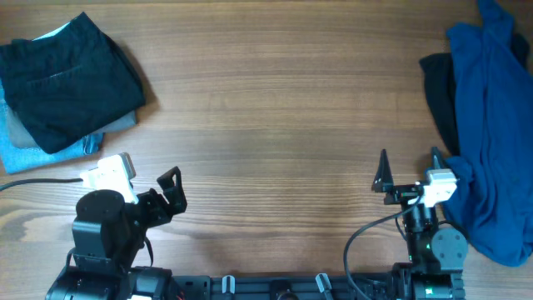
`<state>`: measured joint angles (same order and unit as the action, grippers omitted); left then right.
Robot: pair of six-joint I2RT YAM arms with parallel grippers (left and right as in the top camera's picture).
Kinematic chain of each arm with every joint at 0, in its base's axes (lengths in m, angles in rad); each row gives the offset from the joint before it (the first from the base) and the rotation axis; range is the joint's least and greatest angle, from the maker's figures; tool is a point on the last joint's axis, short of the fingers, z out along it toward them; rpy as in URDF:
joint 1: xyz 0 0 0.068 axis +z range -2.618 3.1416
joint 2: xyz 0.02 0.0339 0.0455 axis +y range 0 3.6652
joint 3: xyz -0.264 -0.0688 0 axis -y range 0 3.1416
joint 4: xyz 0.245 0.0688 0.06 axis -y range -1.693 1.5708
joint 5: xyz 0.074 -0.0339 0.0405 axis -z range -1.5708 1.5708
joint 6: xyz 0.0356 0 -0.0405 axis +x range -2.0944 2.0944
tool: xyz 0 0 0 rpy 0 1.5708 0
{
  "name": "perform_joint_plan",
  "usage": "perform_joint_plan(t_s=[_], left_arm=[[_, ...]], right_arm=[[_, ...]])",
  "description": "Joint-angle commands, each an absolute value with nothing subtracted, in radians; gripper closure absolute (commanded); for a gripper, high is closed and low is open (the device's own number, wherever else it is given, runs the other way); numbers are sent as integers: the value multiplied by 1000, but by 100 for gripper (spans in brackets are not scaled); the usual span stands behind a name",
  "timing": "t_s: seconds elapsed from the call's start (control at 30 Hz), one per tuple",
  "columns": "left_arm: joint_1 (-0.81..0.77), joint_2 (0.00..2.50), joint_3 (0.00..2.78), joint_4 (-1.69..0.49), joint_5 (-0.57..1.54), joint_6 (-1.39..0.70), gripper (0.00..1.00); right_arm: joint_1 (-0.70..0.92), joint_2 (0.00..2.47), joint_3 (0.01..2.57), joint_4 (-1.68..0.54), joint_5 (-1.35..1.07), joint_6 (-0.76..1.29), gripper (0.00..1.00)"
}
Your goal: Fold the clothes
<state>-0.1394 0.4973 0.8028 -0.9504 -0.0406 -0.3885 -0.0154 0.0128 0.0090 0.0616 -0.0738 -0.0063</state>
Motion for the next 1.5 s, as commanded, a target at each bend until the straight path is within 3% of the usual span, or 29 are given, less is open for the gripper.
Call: perform_joint_plan(t_s=[0.0, 1.1, 1.47], left_arm=[[-144, 492, 799, -948, -54, -401, 0], [-112, 428, 757, -976, -81, -397, 0], [-35, 3, 128, -256, -46, -388, 0]], right_arm=[[-7, 2, 5, 6, -125, -27, 0], [-8, 4, 5, 9, -128, -23, 0], [-8, 4, 5, 8, -128, -23, 0]])
